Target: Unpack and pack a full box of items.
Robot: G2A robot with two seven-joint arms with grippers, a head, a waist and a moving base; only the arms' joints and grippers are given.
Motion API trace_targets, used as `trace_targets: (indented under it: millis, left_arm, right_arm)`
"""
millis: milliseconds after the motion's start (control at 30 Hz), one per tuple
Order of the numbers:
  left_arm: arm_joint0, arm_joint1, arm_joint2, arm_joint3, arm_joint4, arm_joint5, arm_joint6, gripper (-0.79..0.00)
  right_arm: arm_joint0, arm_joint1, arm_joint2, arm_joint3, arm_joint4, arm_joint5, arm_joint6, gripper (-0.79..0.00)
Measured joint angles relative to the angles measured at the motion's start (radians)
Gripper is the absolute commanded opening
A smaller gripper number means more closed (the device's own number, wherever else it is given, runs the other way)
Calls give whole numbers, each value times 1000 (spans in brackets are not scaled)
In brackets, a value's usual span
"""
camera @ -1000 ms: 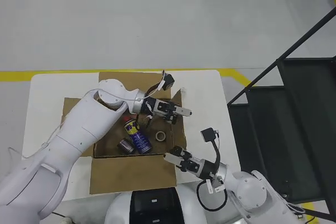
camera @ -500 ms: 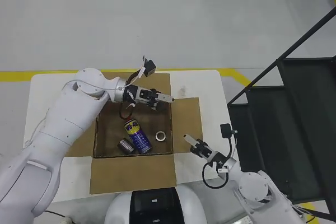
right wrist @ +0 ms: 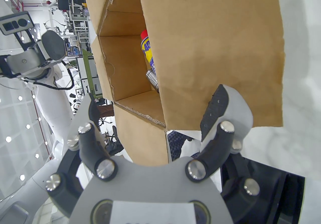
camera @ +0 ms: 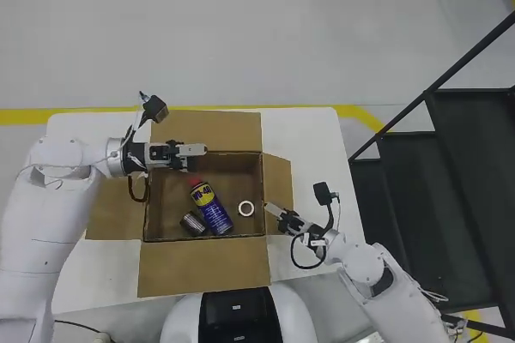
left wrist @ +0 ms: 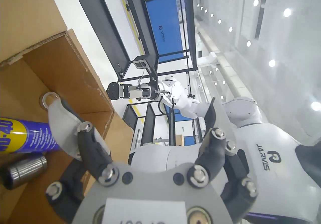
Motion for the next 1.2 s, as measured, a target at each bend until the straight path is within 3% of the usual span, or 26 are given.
trace_targets:
  millis: [267, 467, 700, 900, 1033, 1200]
  left_arm:
    - [118, 31, -136, -62, -39, -11, 30, 0]
    - [196, 49, -252, -81, -82, -64, 93, 0]
    - [320, 70, -417, -102, -118, -106, 180, 0]
    - [380, 74, -480, -109, -170, -135, 235, 0]
    - [393, 72, -484, -112, -194, -150, 256, 0]
    - [392, 72, -483, -112, -193, -149, 255, 0]
  right_arm:
    - [-16, 9, 20, -202, -116, 20, 13, 0]
    - [114, 6, -85, -282, -276, 122, 127, 0]
    - [454, -37, -382, -136, -535, 272, 342, 0]
    - [711, -106, -594, 66, -623, 357, 433, 0]
    - [814, -144, -698, 166, -712, 370, 461, 0]
    - [851, -164, -733, 215, -732, 348, 467, 0]
